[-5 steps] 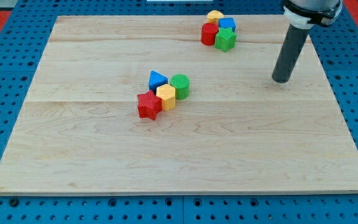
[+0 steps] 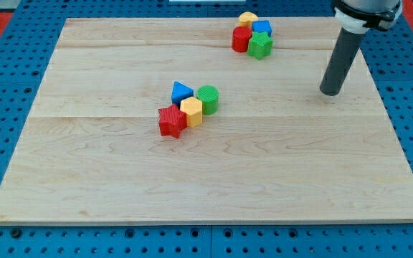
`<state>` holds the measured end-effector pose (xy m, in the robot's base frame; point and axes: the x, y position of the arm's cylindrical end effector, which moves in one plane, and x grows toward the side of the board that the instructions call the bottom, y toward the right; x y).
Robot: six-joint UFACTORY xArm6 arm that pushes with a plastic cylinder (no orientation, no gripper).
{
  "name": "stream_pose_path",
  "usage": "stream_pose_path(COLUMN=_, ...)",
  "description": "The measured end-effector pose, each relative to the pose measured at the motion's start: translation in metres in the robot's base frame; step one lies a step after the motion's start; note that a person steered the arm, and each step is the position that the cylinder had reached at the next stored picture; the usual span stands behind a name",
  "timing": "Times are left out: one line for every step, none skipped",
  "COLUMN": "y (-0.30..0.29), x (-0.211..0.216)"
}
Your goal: Move blue cube a bit up and left
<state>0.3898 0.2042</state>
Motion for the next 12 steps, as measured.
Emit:
stream_pose_path(y=-0.011, x=-0.003)
stream_pose_path(y=-0.022, x=-0.005)
stream_pose_path(y=-0.029, x=-0.010)
stream_pose_path(y=-0.056, x=-0.019)
stream_pose_path(y=-0.074, x=-0.001)
stream_pose_path(y=-0.095, x=0.026)
stream_pose_path(y=-0.140, x=0.046)
stream_pose_path(y=-0.204, x=0.047)
stream_pose_path(y=-0.244, x=0.027)
stream_pose_path(y=-0.269, x=0.004)
stream_pose_path(y=-0.268, x=0.004)
stream_pose_path(y=-0.271, x=0.004)
